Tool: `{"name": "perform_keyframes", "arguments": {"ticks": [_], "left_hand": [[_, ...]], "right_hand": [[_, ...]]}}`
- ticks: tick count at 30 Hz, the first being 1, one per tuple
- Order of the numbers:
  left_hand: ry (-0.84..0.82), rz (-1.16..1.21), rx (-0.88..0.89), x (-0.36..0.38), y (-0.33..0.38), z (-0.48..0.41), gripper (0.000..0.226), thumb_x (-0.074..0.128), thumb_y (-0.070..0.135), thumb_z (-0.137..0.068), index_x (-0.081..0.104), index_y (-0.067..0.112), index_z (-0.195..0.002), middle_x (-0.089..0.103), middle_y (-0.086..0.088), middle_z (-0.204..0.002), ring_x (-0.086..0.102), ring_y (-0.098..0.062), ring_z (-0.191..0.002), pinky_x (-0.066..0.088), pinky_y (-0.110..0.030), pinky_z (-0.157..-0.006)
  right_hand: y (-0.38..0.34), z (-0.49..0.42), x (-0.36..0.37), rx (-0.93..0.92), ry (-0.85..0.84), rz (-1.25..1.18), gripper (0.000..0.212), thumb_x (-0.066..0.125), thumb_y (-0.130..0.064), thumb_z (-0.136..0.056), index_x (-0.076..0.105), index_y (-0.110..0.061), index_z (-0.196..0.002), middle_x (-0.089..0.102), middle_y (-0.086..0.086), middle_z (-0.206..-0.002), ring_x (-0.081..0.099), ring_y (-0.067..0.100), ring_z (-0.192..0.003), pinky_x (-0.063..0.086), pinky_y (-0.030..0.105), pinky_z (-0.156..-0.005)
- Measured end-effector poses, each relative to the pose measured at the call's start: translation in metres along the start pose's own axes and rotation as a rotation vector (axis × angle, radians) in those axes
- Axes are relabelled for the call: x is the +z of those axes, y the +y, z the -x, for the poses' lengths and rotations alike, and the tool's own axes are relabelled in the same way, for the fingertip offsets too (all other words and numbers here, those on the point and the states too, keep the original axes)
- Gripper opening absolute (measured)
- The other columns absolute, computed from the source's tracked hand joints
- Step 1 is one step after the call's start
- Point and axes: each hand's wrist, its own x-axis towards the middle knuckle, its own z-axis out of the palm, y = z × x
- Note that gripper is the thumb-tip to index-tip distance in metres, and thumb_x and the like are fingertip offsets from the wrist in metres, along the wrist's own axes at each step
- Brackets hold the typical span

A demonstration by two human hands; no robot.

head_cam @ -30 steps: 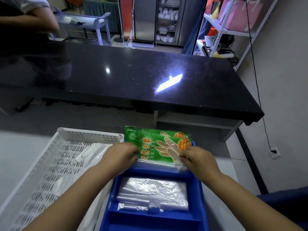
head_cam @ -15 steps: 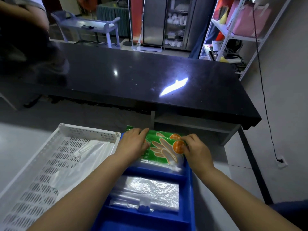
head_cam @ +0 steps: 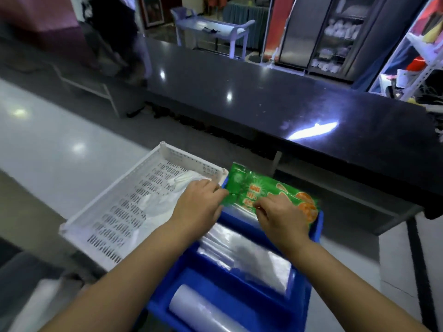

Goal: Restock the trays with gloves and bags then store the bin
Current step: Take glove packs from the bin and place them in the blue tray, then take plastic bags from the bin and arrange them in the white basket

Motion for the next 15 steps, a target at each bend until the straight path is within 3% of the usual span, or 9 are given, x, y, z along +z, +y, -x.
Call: {"name": "perform_keyframes", "arguments": {"ticks": [2, 10, 15], "left_hand": [[0.02, -0.033, -0.043, -0.016, -0.017, 0.034, 0.019, 0.06, 0.022, -0.07, 0.069, 0.017, -0.086, 0.067, -0.001, -0.078, 0.063, -0.025, -0.073, 0.048, -0.034, -0.068], [0.015, -0.115, -0.397, -0.067, -0.116, 0.213, 0.015, 0.075, 0.017, -0.063, 0.068, 0.017, -0.076, 0.065, -0.002, -0.071, 0.06, -0.025, -0.066, 0.049, -0.033, -0.063], [-0.008, -0.137, -0.571, -0.093, -0.192, 0.344, 0.013, 0.055, 0.025, -0.074, 0.066, 0.019, -0.077, 0.064, -0.001, -0.074, 0.06, -0.024, -0.07, 0.046, -0.033, -0.062]], "right_hand": [[-0.036, -0.008, 0.004, -0.107, -0.034, 0.022, 0.006, 0.062, -0.013, -0.07, 0.065, -0.015, -0.066, 0.062, 0.004, -0.06, 0.058, 0.029, -0.056, 0.047, 0.033, -0.048], [-0.219, -0.018, 0.041, -0.482, -0.148, 0.035, 0.013, 0.075, -0.007, -0.062, 0.068, -0.017, -0.068, 0.061, 0.0, -0.055, 0.056, 0.023, -0.05, 0.04, 0.025, -0.039], [-0.346, -0.012, 0.081, -0.681, -0.236, 0.038, 0.014, 0.071, -0.008, -0.06, 0.059, -0.015, -0.062, 0.055, 0.001, -0.054, 0.051, 0.023, -0.049, 0.028, 0.024, -0.04]]}}
